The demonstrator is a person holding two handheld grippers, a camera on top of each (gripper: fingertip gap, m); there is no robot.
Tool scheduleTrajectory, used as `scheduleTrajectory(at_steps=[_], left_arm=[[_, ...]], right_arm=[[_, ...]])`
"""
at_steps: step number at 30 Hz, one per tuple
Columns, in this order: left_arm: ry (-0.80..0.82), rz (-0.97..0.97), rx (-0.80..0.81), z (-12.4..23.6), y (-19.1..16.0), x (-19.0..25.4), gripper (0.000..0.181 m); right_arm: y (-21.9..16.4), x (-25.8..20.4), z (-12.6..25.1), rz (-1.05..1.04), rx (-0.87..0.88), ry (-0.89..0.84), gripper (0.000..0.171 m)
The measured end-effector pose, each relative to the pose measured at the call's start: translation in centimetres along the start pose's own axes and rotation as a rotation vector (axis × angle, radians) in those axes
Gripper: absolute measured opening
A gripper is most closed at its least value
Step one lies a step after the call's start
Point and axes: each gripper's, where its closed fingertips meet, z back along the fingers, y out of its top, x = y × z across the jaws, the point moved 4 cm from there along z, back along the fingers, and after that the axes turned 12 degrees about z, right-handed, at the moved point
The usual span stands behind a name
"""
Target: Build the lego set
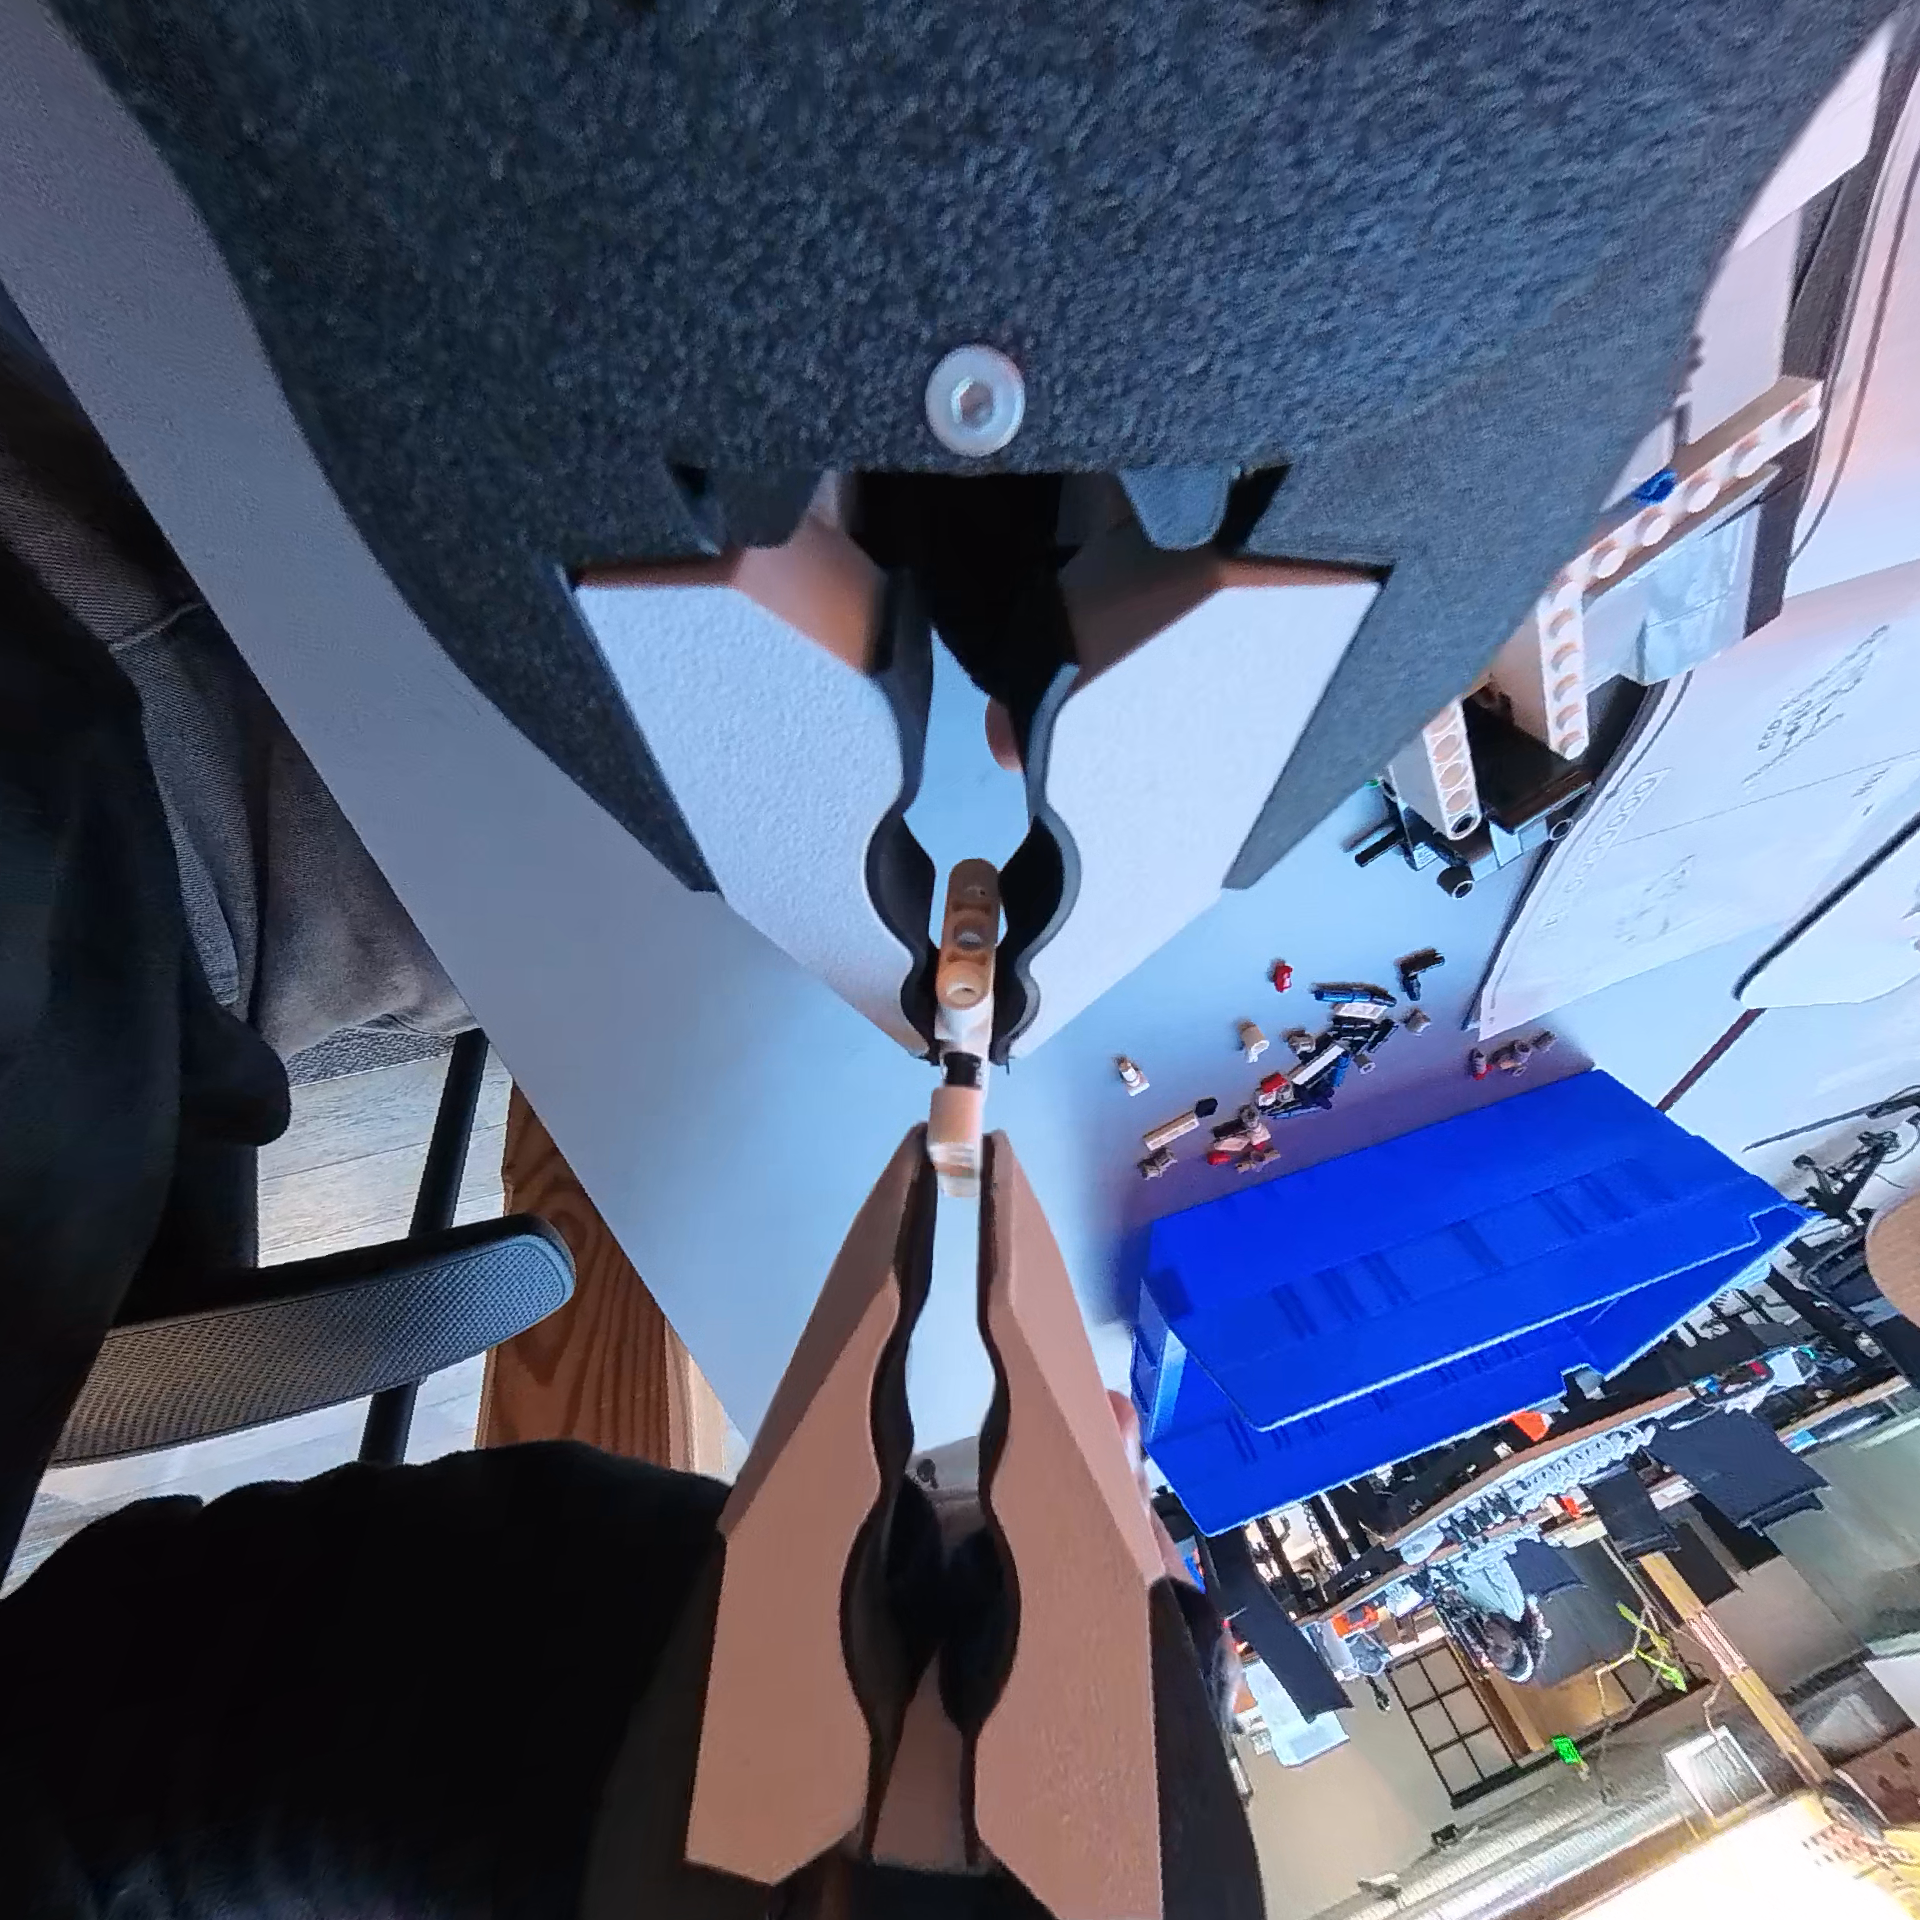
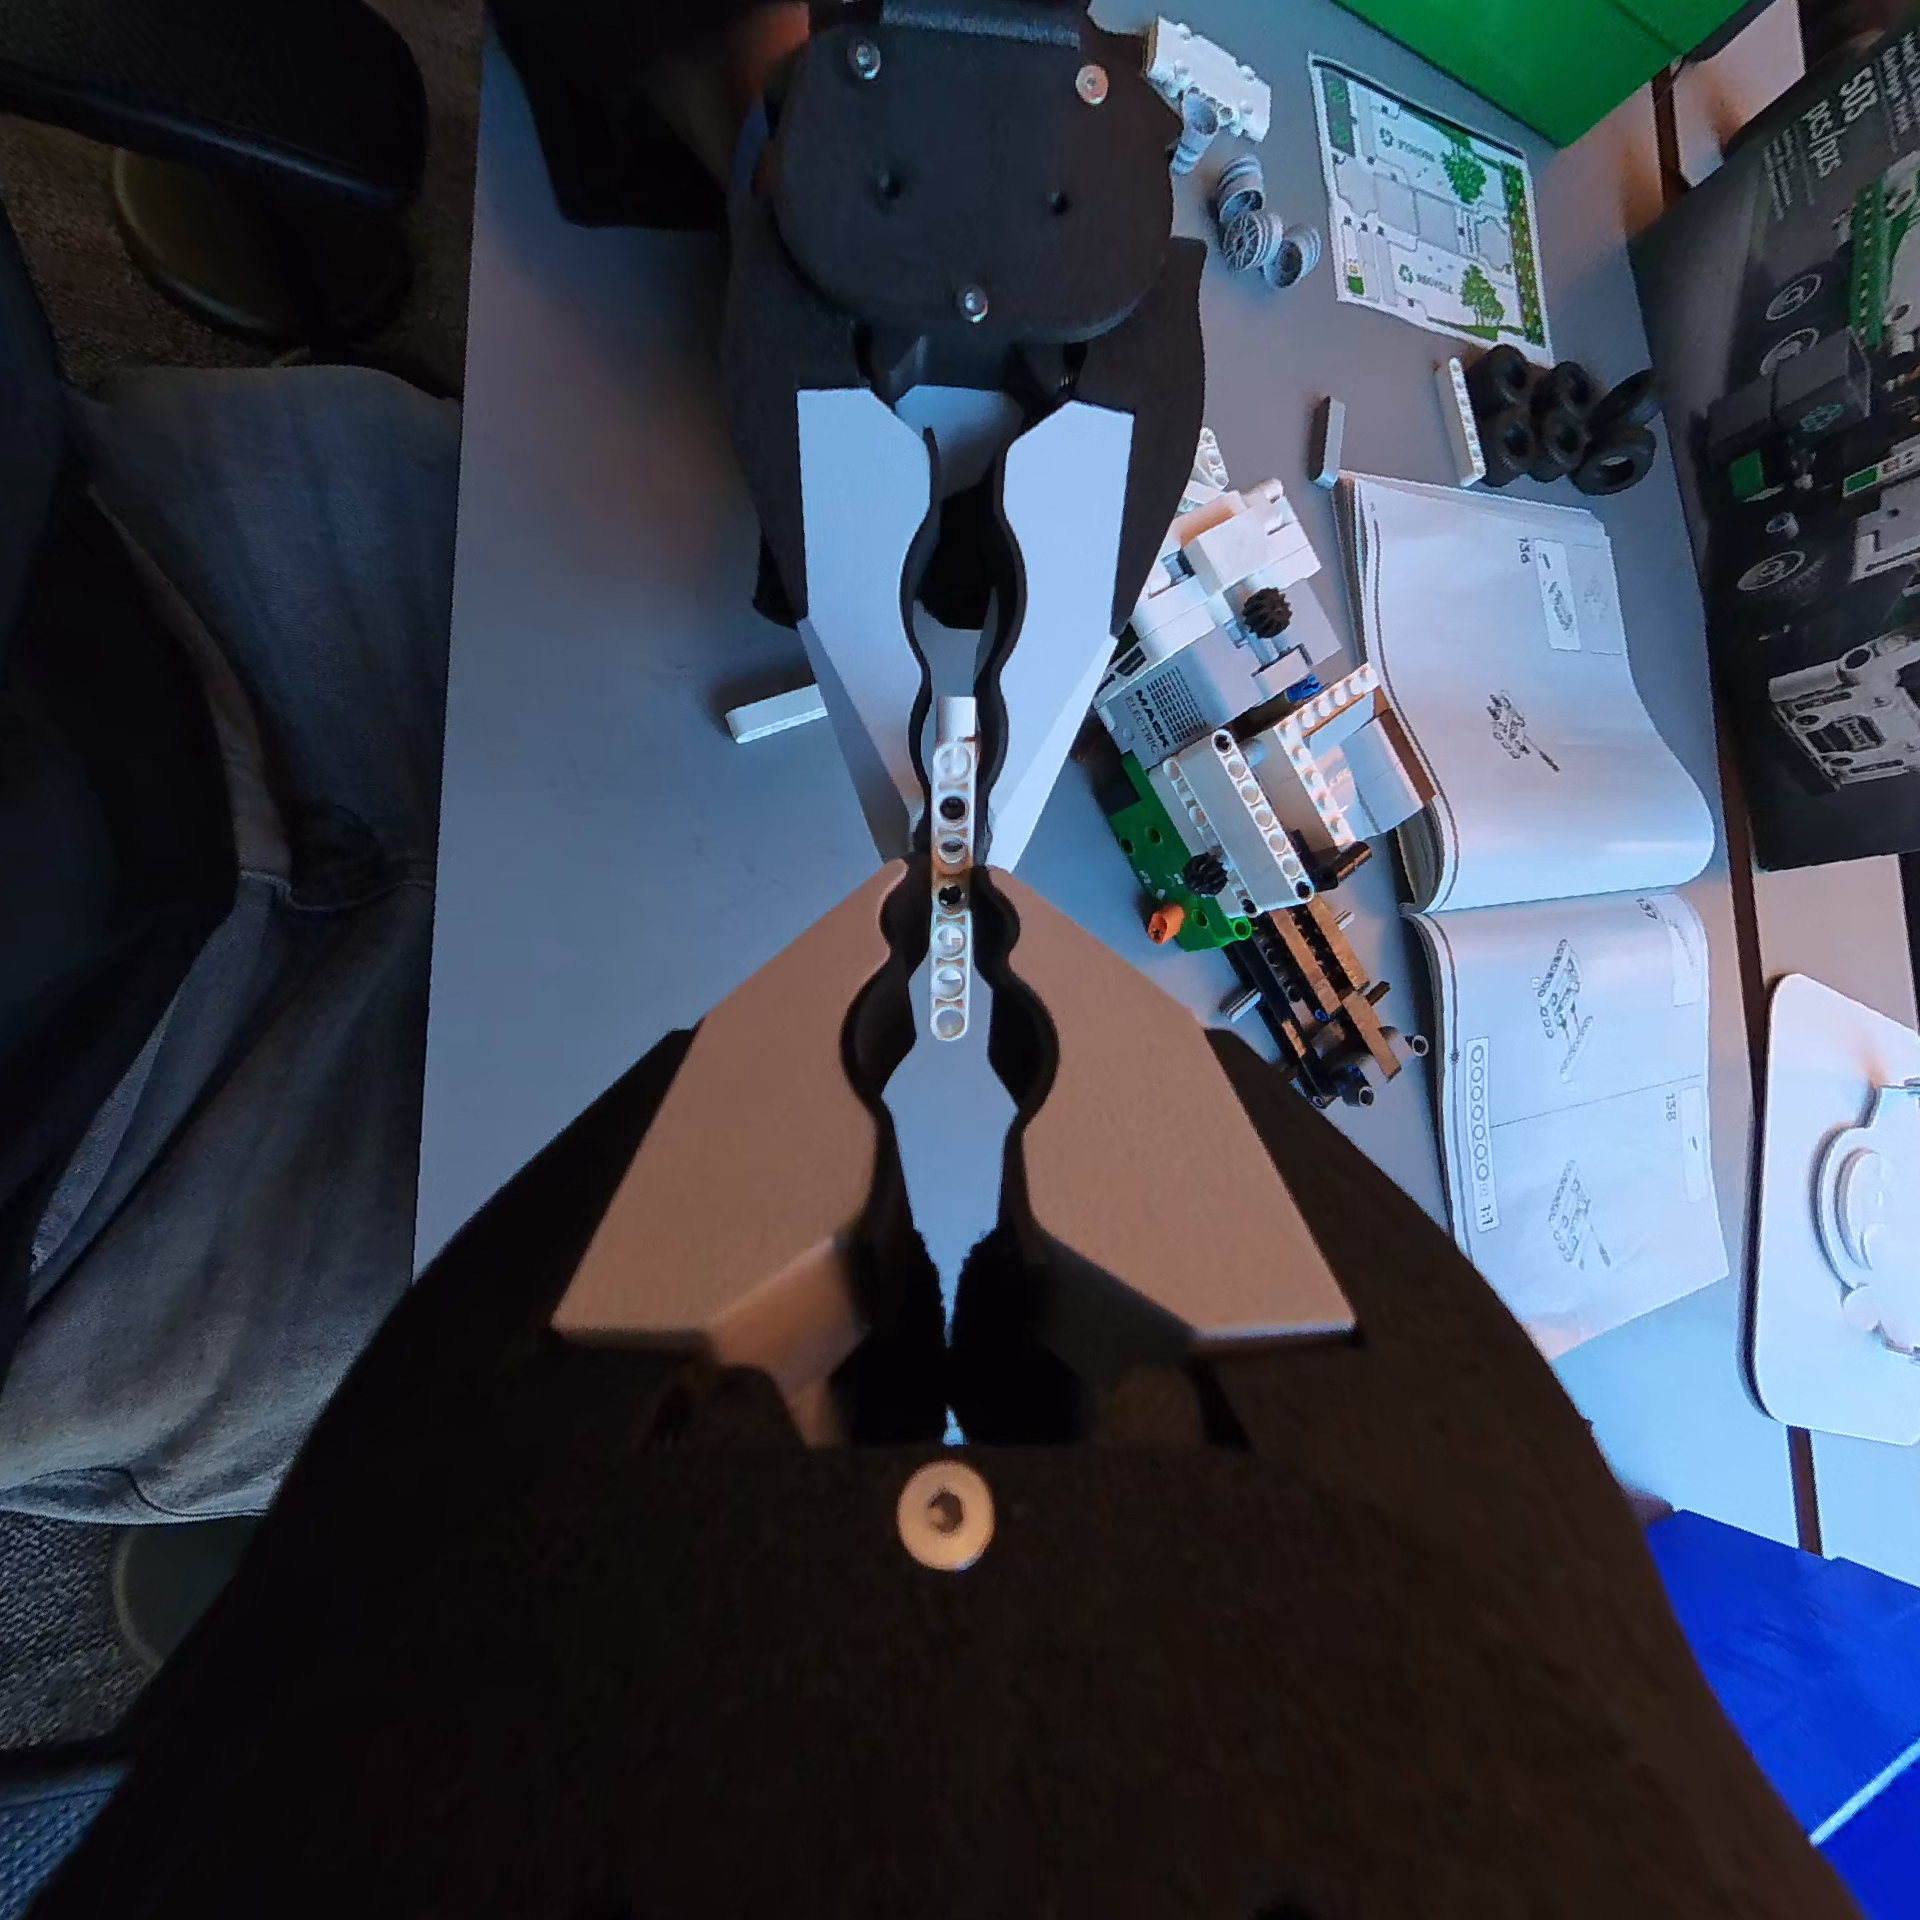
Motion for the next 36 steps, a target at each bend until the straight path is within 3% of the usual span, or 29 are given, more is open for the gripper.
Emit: scheduleTrajectory(at_steps=[28,36], left_arm=[[0.037,-0.056,-0.065,-0.57,-0.62,0.64,0.004],[0.026,-0.024,-0.010,-0.32,-0.02,0.39,0.004]], right_arm=[[-0.37,-0.88,-0.38,-0.016,-0.053,0.059,0.006],[-0.29,-0.30,0.11,-0.058,0.065,0.040,0.007]])
